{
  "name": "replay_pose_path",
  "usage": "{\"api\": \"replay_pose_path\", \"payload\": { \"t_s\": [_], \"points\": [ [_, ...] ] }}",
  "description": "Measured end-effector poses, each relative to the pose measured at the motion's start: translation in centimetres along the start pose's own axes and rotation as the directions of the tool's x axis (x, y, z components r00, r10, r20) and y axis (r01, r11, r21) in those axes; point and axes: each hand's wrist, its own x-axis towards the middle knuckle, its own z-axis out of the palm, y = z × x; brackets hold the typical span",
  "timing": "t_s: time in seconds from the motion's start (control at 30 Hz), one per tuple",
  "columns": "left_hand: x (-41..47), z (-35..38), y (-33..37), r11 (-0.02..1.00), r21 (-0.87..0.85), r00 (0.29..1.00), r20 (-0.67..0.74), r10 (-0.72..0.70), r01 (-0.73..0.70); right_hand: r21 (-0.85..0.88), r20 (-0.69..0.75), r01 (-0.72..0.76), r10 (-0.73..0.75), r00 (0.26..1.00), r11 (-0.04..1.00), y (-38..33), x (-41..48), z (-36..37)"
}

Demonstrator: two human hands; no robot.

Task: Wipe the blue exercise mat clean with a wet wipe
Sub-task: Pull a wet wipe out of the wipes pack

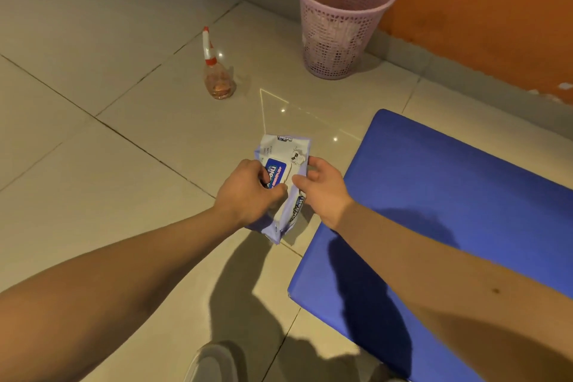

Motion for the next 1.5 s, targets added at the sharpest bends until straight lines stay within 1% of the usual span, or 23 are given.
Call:
{"api": "replay_pose_path", "payload": {
  "t_s": [0.2,0.37,0.5,0.63,0.83,1.03,1.13,1.23,1.43,1.5],
  "points": [
    [-1.1,-1.4,-0.8,0.998,0.008,0.998,-0.024,-0.065,0.065,-0.047,-0.015,0.022,-0.023,1.0,0.999,-0.1,-0.4,2.5],
    [-2.3,-2.2,-1.0,0.995,-0.028,0.994,-0.044,-0.102,0.101,-0.066,-0.015,0.012,-0.013,1.0,0.998,-0.3,-0.5,3.3],
    [-4.1,-2.8,-1.4,0.99,-0.047,0.986,-0.095,-0.14,0.136,-0.098,0.022,0.043,-0.041,0.999,0.994,0.0,-1.2,4.2],
    [-5.8,-3.3,-1.2,0.986,-0.062,0.98,-0.116,-0.159,0.152,-0.152,0.071,0.095,-0.085,0.994,0.984,-0.1,-2.5,4.5],
    [-8.5,-4.1,1.8,0.985,-0.111,0.98,-0.137,-0.147,0.132,-0.157,0.058,0.127,-0.119,0.991,0.979,-1.6,-4.8,4.0],
    [-9.9,-4.4,3.0,0.988,-0.122,0.983,-0.147,-0.111,0.094,-0.207,0.067,0.173,-0.163,0.984,0.963,-2.9,-6.1,3.6],
    [-10.3,-4.2,3.3,0.985,-0.154,0.984,-0.141,-0.105,0.083,-0.237,0.061,0.185,-0.175,0.983,0.954,-3.4,-6.6,3.1],
    [-10.6,-4.0,3.1,0.971,-0.226,0.986,-0.124,-0.109,0.079,-0.255,0.053,0.191,-0.184,0.982,0.948,-3.5,-7.0,2.8],
    [-11.3,-3.2,2.3,0.96,-0.274,0.987,-0.131,-0.096,0.057,-0.289,0.031,0.205,-0.205,0.978,0.935,-2.7,-7.8,1.9],
    [-11.2,-3.1,1.9,0.955,-0.29,0.99,-0.106,-0.091,0.057,-0.294,0.023,0.193,-0.195,0.98,0.936,-2.4,-8.1,0.9]
  ]
}}
